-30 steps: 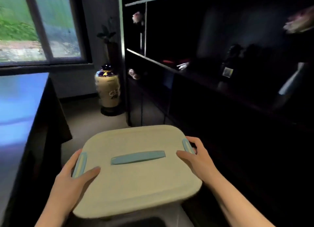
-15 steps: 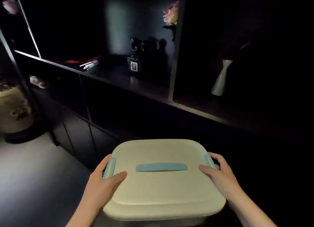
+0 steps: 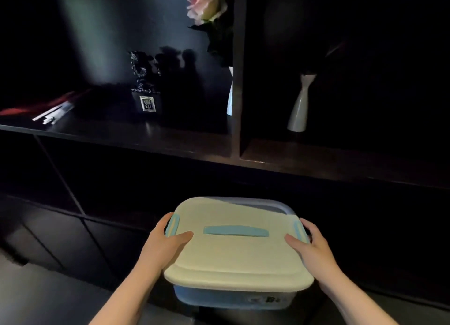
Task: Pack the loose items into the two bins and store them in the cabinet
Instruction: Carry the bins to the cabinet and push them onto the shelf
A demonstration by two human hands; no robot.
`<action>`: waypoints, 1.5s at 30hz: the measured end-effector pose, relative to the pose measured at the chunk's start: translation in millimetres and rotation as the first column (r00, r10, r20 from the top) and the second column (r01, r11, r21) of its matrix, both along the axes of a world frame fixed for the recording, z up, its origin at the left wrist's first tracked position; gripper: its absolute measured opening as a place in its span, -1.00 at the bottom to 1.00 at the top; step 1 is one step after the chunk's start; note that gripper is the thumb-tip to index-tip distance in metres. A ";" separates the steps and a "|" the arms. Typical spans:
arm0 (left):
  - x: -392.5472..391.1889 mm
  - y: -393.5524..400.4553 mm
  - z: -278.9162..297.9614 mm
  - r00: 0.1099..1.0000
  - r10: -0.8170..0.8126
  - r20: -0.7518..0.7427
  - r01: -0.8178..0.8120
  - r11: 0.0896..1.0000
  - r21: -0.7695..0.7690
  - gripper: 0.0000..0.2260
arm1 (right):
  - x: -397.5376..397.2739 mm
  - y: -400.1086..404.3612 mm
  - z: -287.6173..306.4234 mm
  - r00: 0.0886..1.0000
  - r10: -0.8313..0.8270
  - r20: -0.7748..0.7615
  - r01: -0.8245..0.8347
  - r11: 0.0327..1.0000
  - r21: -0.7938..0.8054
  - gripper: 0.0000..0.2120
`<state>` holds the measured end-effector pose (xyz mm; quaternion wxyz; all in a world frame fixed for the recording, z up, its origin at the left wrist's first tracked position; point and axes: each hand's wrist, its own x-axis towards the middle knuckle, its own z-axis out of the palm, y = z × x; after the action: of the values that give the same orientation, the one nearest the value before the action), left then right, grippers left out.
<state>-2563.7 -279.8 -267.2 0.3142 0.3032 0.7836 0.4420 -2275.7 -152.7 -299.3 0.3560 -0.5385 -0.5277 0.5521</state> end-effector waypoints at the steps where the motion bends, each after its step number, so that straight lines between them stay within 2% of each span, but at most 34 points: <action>1: -7.7 9.6 -2.6 1.000 -0.018 -0.005 0.018 1.000 -0.002 -0.37 | -9.3 2.4 -4.3 0.999 -0.025 0.035 0.024 1.000 0.012 -0.50; 4: -28.1 31.7 -16.8 0.994 -0.105 0.001 0.105 0.994 -0.015 -0.52 | -33.3 7.7 -20.2 0.987 -0.081 0.141 0.077 0.997 0.033 -0.44; 7: -47.4 46.2 -36.1 0.983 -0.184 0.014 0.185 0.982 -0.042 -0.57 | -49.7 16.8 -36.9 0.971 -0.104 0.216 0.095 0.994 0.054 -0.41; 12: -67.5 83.6 -51.7 0.982 -0.166 0.092 0.169 0.985 -0.021 -0.50 | -65.1 44.1 -39.9 0.952 -0.198 0.234 0.182 0.979 0.088 -0.43; 15: -77.8 115.2 -58.0 0.991 -0.123 0.054 0.127 0.988 -0.085 -0.37 | -79.2 60.0 -41.2 0.898 -0.235 0.373 0.221 0.972 0.081 -0.40; 16: -79.0 123.7 -59.5 0.993 -0.117 0.019 0.119 0.986 -0.117 -0.40 | -83.7 62.8 -39.7 0.839 -0.213 0.501 0.195 0.977 0.090 -0.40; 17: -77.4 130.1 -56.8 0.987 -0.133 -0.085 0.115 0.975 -0.191 -0.45 | -87.5 63.4 -36.1 0.721 -0.183 0.668 0.138 0.983 0.120 -0.42; 18: -73.1 133.8 -53.9 0.946 -0.179 -0.268 0.095 0.949 -0.300 -0.52 | -91.6 60.3 -31.3 0.548 -0.185 0.816 0.054 0.981 0.187 -0.46; 19: -64.8 134.7 -50.6 0.845 -0.232 -0.482 0.041 0.926 -0.374 -0.59 | -95.9 54.6 -27.0 0.405 -0.225 0.886 -0.058 0.961 0.270 -0.51; 20: -54.6 132.8 -52.7 0.700 -0.278 -0.658 0.023 0.930 -0.367 -0.64 | -101.3 46.0 -23.5 0.365 -0.261 0.894 -0.179 0.923 0.342 -0.57; 21: -42.0 127.8 -55.9 0.562 -0.301 -0.771 0.066 0.945 -0.321 -0.67 | -108.0 36.4 -22.3 0.387 -0.262 0.884 -0.296 0.873 0.388 -0.60; 22: -31.1 121.7 -62.0 0.473 -0.283 -0.834 0.139 0.959 -0.247 -0.67 | -114.1 27.6 -23.8 0.415 -0.223 0.882 -0.387 0.834 0.393 -0.60; 23: -24.4 117.2 -70.0 0.436 -0.266 -0.860 0.213 0.959 -0.188 -0.67 | -118.2 21.6 -28.3 0.434 -0.178 0.883 -0.436 0.817 0.378 -0.57; 25: -20.7 114.8 -77.2 0.454 -0.264 -0.851 0.268 0.951 -0.152 -0.72 | -121.7 20.4 -36.8 0.434 -0.162 0.886 -0.451 0.812 0.370 -0.56; 29: -22.8 120.5 -70.7 0.475 -0.239 -0.847 0.226 0.963 -0.145 -0.82 | -121.2 29.4 -36.1 0.409 -0.159 0.899 -0.457 0.816 0.353 -0.55; 34: -24.9 141.2 -63.0 0.533 -0.305 -0.790 0.193 0.952 -0.237 -0.63 | -126.9 52.4 -30.4 0.472 -0.090 0.877 -0.440 0.838 0.323 -0.52; 38: -28.4 146.6 -62.3 0.547 -0.347 -0.762 0.221 0.938 -0.269 -0.56 | -128.5 57.3 -34.4 0.454 -0.071 0.888 -0.430 0.856 0.288 -0.54; 42: -30.3 146.8 -62.7 0.561 -0.374 -0.738 0.242 0.927 -0.286 -0.58 | -129.4 55.2 -30.1 0.473 -0.061 0.879 -0.429 0.856 0.290 -0.46; 45: -28.9 146.1 -64.9 0.543 -0.386 -0.746 0.235 0.922 -0.307 -0.58 | -128.6 49.4 -31.0 0.473 -0.089 0.876 -0.417 0.853 0.313 -0.55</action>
<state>-2592.6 -133.8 -332.0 0.0314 0.5736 0.8083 0.1293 -2404.3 -103.3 -330.4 0.1069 -0.5773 -0.8050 0.0847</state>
